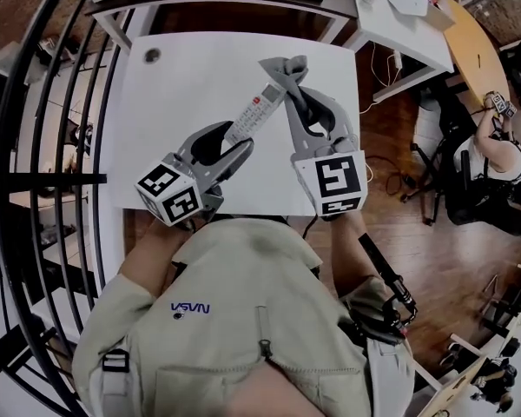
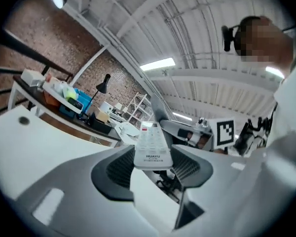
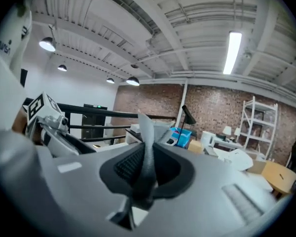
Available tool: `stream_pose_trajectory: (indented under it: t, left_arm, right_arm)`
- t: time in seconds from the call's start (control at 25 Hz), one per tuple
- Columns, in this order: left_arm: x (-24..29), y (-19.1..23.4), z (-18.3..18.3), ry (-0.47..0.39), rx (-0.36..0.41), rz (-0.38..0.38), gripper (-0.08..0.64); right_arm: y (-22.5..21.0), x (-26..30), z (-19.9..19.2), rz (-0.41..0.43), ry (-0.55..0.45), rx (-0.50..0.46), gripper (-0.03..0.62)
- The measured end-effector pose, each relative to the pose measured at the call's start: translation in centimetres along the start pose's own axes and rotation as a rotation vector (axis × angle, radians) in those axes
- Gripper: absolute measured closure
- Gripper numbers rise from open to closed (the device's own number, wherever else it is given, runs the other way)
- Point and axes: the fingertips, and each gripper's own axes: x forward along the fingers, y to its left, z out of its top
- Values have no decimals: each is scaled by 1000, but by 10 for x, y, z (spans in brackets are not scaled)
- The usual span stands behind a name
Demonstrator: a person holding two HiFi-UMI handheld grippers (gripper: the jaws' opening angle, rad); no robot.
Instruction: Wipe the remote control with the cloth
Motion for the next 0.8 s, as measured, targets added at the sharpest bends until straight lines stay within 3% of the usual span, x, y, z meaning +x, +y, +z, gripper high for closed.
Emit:
stream_pose_trajectory:
  t: [0.2,0.56,0.64,0.8]
  left_arm:
    - [-3,-1,8,-55,-219,-47,321]
    - [-5,4,21,-133,-395,-95,320]
    - [-4,4,23,-136,-397,-101,321]
    - [-3,-6,24,-130,-387,-125,321]
  right_arm:
    - [15,-3,7,47,-55,-14,551]
    - [93,-18,4,323,-63,-95,555]
    - [77,-16,7,286,-97,-44,555]
    - [5,-7,3,41,-84,77,555]
